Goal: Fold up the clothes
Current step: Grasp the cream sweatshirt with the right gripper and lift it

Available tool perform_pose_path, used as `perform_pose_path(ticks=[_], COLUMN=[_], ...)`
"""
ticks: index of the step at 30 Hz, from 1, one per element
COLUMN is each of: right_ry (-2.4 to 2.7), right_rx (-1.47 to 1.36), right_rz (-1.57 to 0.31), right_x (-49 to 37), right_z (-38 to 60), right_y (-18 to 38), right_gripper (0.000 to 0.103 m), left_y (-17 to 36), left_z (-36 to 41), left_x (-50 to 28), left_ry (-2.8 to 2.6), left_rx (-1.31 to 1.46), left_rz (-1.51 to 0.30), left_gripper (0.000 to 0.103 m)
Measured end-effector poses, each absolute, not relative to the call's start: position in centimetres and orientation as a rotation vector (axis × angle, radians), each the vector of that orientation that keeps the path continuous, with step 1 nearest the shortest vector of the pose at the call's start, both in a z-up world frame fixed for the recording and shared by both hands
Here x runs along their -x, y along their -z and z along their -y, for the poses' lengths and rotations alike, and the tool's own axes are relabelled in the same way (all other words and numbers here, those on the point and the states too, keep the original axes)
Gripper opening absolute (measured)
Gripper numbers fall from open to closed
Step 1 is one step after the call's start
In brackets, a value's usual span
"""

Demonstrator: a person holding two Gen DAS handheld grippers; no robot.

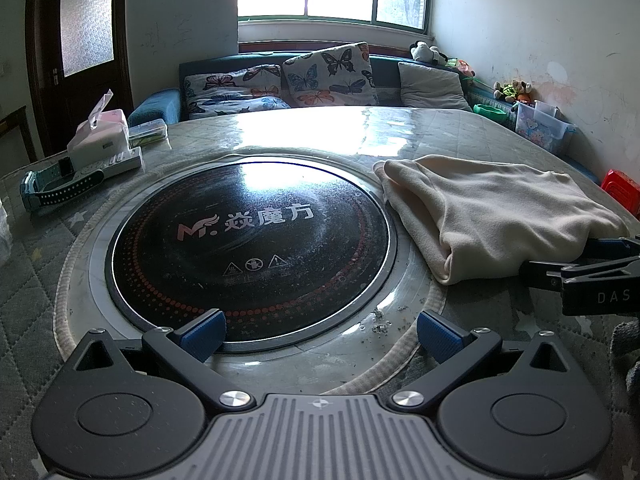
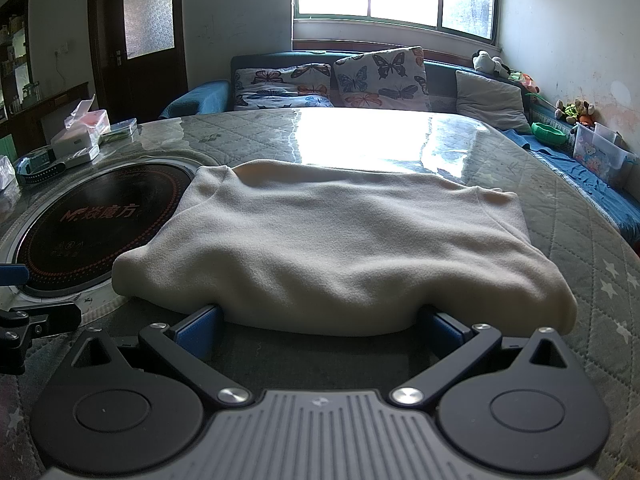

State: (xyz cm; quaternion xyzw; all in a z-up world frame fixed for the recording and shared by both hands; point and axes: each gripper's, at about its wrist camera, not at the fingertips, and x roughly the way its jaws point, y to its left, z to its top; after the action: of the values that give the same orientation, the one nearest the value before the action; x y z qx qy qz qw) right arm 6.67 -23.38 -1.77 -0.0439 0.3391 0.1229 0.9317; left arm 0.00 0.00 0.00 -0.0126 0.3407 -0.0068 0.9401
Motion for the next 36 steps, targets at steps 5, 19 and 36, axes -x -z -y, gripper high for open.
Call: perform_pose_path(ticks=[5,19,36], right_ry=[-0.251,-0.251,-0.303], right_rx=[0.091,0.092,0.085], right_rz=[-0.694,-0.7,-0.694], right_x=[-6.7,-6.9,-12.3], right_z=[23.4,23.4,26.4], right_y=[1.8,1.7,-3.4], right_gripper=[0.103,0.103,0.075], left_y=[0.0,-0.5,-4.9], left_z=[0.0,0.2,1.3], left_x=[0.0,-0.2,-4.0], left_ry=[0.013,0.003,0.045], left_rx=[0.023,0.009,0.016], left_rz=[-0.695,-0.706,-0.704], left_gripper=[0.103,0.103,0.103])
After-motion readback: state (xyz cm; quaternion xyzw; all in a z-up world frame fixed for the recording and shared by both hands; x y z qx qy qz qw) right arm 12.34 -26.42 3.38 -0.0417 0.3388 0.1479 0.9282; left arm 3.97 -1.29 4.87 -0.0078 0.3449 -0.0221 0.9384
